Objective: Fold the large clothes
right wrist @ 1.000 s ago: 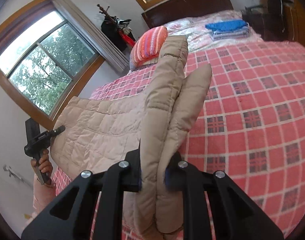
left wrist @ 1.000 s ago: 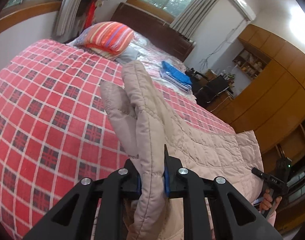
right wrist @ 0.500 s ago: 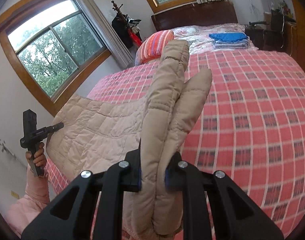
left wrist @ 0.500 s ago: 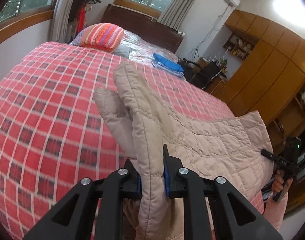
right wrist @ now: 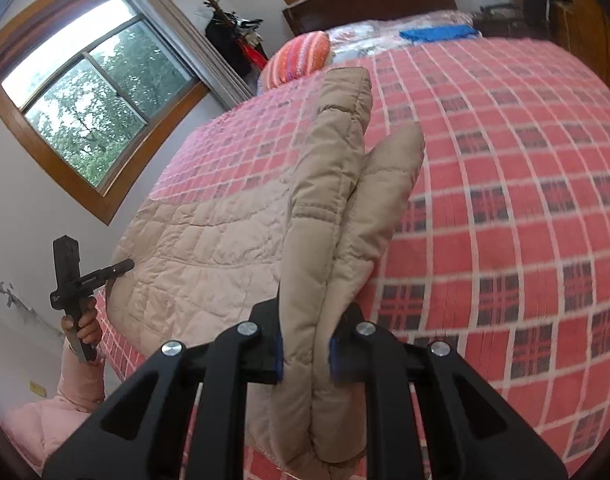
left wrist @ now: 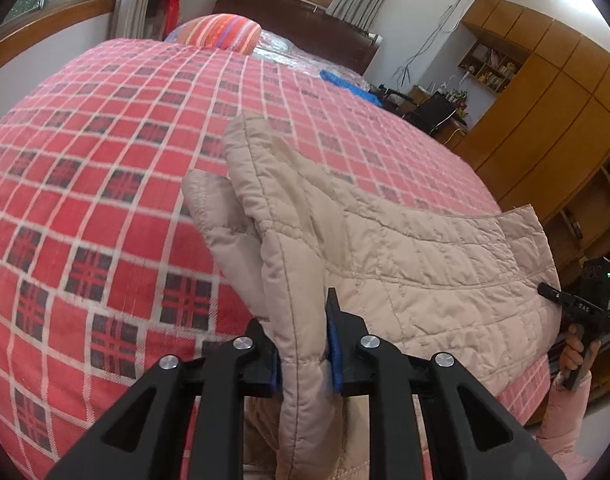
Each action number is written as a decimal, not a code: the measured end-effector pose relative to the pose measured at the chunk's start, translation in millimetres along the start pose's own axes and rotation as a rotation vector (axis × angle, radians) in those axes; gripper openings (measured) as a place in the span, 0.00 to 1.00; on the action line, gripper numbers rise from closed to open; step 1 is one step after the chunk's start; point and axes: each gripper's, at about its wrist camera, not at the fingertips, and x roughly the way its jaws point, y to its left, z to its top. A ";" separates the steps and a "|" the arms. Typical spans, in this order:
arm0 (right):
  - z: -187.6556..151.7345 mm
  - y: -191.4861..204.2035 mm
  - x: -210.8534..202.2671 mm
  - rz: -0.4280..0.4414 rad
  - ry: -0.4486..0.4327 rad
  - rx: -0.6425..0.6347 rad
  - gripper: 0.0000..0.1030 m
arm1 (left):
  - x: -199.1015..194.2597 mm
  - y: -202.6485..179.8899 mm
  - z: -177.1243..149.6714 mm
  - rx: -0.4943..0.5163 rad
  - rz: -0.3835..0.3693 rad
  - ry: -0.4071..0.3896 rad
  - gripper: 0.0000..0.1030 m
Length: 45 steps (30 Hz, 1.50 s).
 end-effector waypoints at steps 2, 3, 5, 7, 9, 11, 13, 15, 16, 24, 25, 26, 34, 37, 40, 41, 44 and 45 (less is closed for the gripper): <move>-6.0 -10.0 6.5 0.000 0.017 0.031 0.14 | 9.4 6.2 -5.5 -0.003 0.013 0.020 0.20; -8.1 -14.7 10.5 -0.003 0.026 0.044 0.15 | 16.0 10.4 -7.6 -0.006 0.019 0.033 0.22; -12.9 -25.9 20.7 -0.006 0.043 0.075 0.16 | 24.2 16.4 -12.7 -0.012 0.025 0.048 0.24; -17.4 -35.8 31.0 -0.010 0.062 0.108 0.17 | 30.6 21.2 -16.8 -0.012 0.027 0.054 0.28; -21.4 -44.1 40.1 -0.013 0.072 0.130 0.19 | 36.0 24.4 -21.3 -0.007 0.036 0.051 0.32; -24.8 -49.7 47.7 -0.021 0.085 0.144 0.21 | 39.2 24.2 -24.1 0.003 0.047 0.046 0.35; -28.0 -52.3 51.5 -0.023 0.090 0.150 0.22 | 40.7 22.9 -26.0 0.014 0.062 0.036 0.38; -31.0 -52.9 54.8 -0.035 0.099 0.154 0.24 | 40.7 20.7 -28.5 0.027 0.083 0.026 0.39; -31.7 -53.3 55.6 -0.038 0.101 0.153 0.25 | 39.9 19.3 -29.1 0.029 0.088 0.024 0.40; -36.4 -57.1 63.6 -0.053 0.111 0.177 0.32 | 35.9 20.2 -30.1 0.008 0.089 0.027 0.42; -36.5 -58.2 65.0 -0.052 0.112 0.178 0.36 | 35.9 20.9 -29.9 0.004 0.089 0.030 0.43; -36.6 -59.4 65.5 -0.058 0.113 0.180 0.39 | 35.5 21.1 -29.1 0.001 0.089 0.034 0.43; -39.8 -64.9 36.0 -0.107 0.070 0.177 0.60 | -6.1 16.6 -11.9 0.011 0.171 -0.017 0.62; -43.7 -64.7 16.1 -0.103 0.053 0.184 0.60 | -23.2 1.8 2.7 0.021 0.169 -0.017 0.64; -51.3 -60.9 -1.2 -0.089 0.050 0.174 0.64 | -22.1 -36.0 19.9 0.070 0.110 0.040 0.71; -54.8 -58.3 -6.4 -0.092 0.052 0.166 0.65 | -18.2 -53.4 26.1 0.090 0.079 0.066 0.72; -64.8 -52.7 -14.1 -0.106 0.063 0.143 0.69 | 1.3 -112.4 42.5 0.164 -0.019 0.152 0.79; -68.5 -51.4 -15.3 -0.105 0.070 0.138 0.71 | 11.8 -140.7 48.6 0.206 -0.056 0.193 0.81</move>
